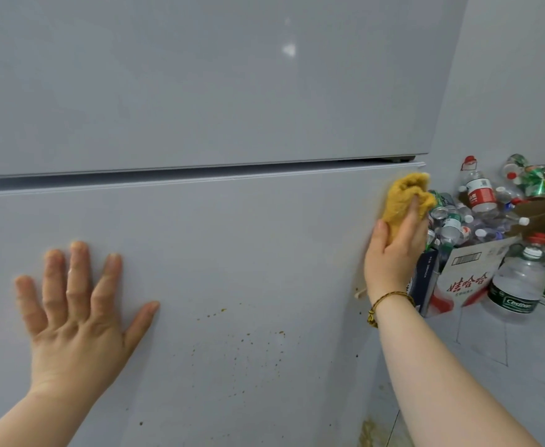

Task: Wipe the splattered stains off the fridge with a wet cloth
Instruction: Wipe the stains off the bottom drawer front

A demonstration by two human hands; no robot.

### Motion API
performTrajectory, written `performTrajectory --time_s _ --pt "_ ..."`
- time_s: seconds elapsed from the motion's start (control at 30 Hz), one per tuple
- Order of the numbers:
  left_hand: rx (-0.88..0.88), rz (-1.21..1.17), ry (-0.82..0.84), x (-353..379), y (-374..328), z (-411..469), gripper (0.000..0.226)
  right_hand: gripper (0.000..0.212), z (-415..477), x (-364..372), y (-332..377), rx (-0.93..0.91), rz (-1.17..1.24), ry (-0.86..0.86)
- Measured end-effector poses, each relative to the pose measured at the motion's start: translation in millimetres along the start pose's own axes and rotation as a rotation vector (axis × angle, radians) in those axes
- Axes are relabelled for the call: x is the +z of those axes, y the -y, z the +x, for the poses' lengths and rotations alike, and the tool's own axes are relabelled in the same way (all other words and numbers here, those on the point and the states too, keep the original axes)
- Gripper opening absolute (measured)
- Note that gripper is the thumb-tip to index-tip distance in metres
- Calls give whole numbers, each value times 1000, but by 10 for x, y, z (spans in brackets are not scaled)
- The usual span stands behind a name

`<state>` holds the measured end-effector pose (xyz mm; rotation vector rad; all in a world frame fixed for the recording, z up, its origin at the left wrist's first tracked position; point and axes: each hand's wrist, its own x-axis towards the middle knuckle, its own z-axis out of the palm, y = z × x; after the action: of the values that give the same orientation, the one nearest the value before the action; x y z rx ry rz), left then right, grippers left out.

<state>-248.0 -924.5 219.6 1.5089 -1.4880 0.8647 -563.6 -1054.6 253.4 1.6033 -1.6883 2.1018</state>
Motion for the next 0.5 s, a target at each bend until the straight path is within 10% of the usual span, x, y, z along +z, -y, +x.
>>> performTrajectory --time_s 0.13,0.37,0.5 --pt "-28 -8 29 8 7 3 62 56 -240 182 160 67 34 -131" --pt "-6 -6 21 -2 27 -6 63 33 -1253 417 195 -678 -95 148" --pt "22 14 -10 -9 9 6 62 36 -818 280 -109 -627 -127 77"
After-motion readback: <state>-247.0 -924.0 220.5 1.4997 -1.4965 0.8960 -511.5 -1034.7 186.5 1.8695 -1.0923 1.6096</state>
